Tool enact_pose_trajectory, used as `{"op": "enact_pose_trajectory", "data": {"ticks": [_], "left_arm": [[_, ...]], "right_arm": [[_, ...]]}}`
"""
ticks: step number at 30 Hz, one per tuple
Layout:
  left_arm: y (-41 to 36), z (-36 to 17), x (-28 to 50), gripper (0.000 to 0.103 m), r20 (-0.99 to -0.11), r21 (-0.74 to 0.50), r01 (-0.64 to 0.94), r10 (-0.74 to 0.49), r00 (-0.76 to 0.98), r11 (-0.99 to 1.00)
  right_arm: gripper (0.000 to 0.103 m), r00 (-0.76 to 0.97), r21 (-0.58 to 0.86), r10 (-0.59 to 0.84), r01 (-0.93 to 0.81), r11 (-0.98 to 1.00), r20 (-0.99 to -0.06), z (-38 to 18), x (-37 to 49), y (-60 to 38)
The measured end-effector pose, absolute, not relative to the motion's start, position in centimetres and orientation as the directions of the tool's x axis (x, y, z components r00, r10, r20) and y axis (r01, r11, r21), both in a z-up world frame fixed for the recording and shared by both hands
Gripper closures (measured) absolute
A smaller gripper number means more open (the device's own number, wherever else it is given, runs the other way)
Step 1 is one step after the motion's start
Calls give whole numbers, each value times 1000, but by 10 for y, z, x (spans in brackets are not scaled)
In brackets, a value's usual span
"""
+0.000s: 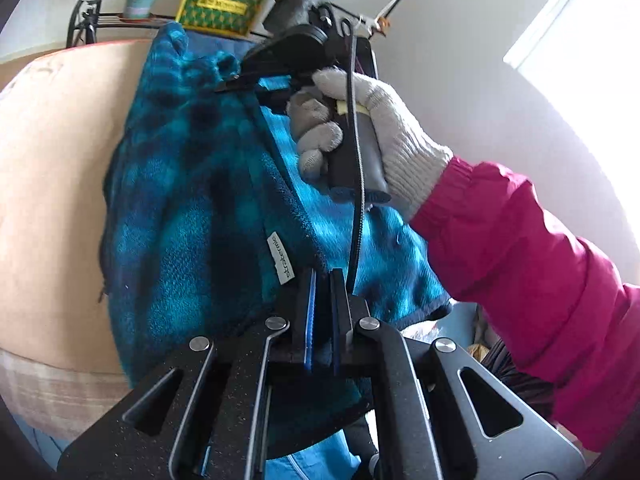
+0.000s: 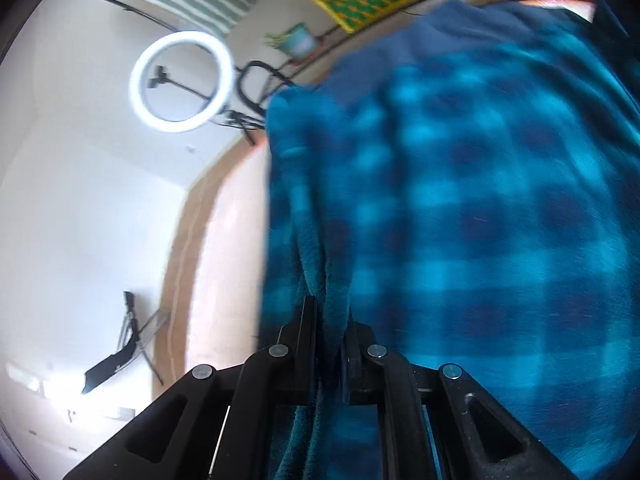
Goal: Fold large clothes
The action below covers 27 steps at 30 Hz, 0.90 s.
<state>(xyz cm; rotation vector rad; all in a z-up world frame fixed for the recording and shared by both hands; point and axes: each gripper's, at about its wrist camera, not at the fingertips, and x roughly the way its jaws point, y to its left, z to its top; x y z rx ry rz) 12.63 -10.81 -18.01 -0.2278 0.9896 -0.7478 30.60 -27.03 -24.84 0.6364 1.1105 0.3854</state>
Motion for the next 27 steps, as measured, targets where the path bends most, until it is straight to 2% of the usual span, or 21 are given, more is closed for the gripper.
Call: {"op": "enact_pose_trajectory", "data": {"ticks": [5, 10, 12, 14, 15, 16, 18, 20, 24, 27], "left_arm": [[-119, -182, 125, 99, -687, -485, 480, -658, 309, 731], [-119, -177, 110, 99, -700, -468, 500, -651, 295, 729], [-108, -171, 103, 99, -695, -475, 502, -658, 290, 723], [-95, -164, 96, 97, -684, -486, 500, -668, 293, 717], [-85, -157, 90, 90, -675, -491, 501, -675, 299, 713], [-75, -151, 85, 78, -664, -491, 504, -680, 311, 710], [-56, -139, 74, 68, -649, -477, 506, -676, 349, 719], [-33, -128, 67, 67, -640, -470, 490, -666, 384, 734], [11, -129, 76, 52, -650, -474, 385, -609, 453, 792], [32, -150, 95, 52, -647, -573, 280, -635, 422, 770]], "right_arm": [[97, 406, 586, 544, -26, 810, -734, -245, 318, -256], [95, 377, 476, 457, -48, 878, -805, -242, 320, -245], [86, 371, 489, 473, -58, 871, -799, -237, 314, -248], [69, 387, 482, 466, -61, 874, -796, -224, 307, -256], [68, 401, 477, 459, -62, 877, -793, -217, 301, -260], [68, 411, 486, 468, -66, 871, -783, -208, 293, -266], [67, 426, 513, 493, -75, 855, -759, -191, 278, -275], [65, 442, 535, 518, -97, 840, -733, -172, 253, -285], [57, 450, 561, 561, -148, 814, -695, -143, 197, -299], [44, 444, 576, 583, -168, 800, -680, -137, 144, -306]]}}
